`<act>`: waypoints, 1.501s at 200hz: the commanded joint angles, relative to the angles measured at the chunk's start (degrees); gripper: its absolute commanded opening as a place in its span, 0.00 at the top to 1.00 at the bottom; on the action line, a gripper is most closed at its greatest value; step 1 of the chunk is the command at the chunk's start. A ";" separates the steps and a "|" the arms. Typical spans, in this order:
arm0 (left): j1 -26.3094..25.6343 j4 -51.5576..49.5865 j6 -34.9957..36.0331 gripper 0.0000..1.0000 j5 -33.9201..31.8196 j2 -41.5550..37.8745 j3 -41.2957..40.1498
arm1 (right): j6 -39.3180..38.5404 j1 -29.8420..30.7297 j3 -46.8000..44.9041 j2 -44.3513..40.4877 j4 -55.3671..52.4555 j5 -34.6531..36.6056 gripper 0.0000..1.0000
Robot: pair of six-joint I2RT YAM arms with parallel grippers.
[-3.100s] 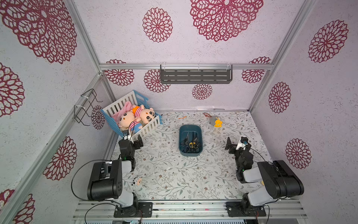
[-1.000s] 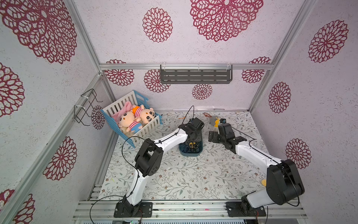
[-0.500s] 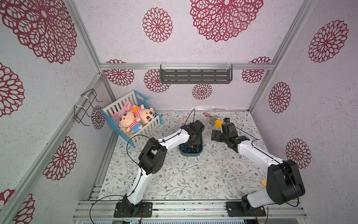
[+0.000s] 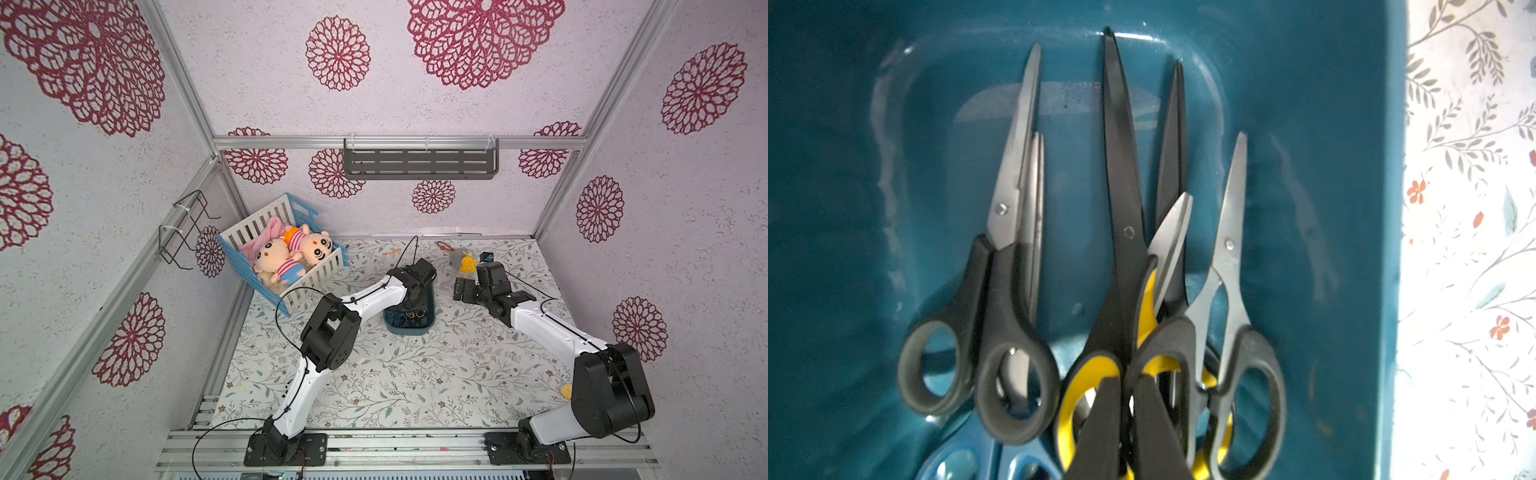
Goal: Take the scissors out of the storage box
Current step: Pick up the scissors from the storage box, then place the scissors at the center of the board.
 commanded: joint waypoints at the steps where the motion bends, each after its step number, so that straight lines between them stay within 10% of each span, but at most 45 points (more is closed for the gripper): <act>1: 0.61 -0.54 0.17 1.00 -1.43 -2.39 1.15 | 0.38 -0.39 1.11 -1.75 1.06 -0.30 0.01; 65: 1.20 -0.27 -2.23 1.00 -7.73 -23.18 -7.49 | -0.32 0.16 3.90 -0.64 -0.36 -1.91 0.01; 143: 1.44 -0.36 -10.78 1.00 -11.61 -48.96 -46.52 | -0.66 10.56 13.46 6.20 -4.89 -0.78 0.02; 300: -0.83 7.56 -12.96 0.99 -8.20 -38.60 -58.44 | 4.06 20.09 20.95 16.00 -11.21 -5.69 0.23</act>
